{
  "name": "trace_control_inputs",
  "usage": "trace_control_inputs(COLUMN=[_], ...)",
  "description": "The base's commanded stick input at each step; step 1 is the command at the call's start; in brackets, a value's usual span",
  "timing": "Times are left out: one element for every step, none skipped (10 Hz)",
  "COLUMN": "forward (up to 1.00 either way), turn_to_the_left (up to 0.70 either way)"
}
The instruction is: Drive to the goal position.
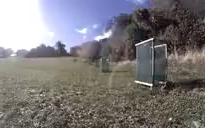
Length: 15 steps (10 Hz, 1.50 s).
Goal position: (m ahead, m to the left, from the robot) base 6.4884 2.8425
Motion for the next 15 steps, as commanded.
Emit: trace_control_inputs(forward=[0.50,0.50,0.50,0.50,0.50,0.50,0.50,0.50,0.50,0.50,0.50,0.50,0.50,0.50,0.50], turn_to_the_left=[0.00,0.00,0.00,0.00,0.00,0.00,0.00,0.00,0.00,0.00,0.00,0.00,0.00,0.00,0.00])
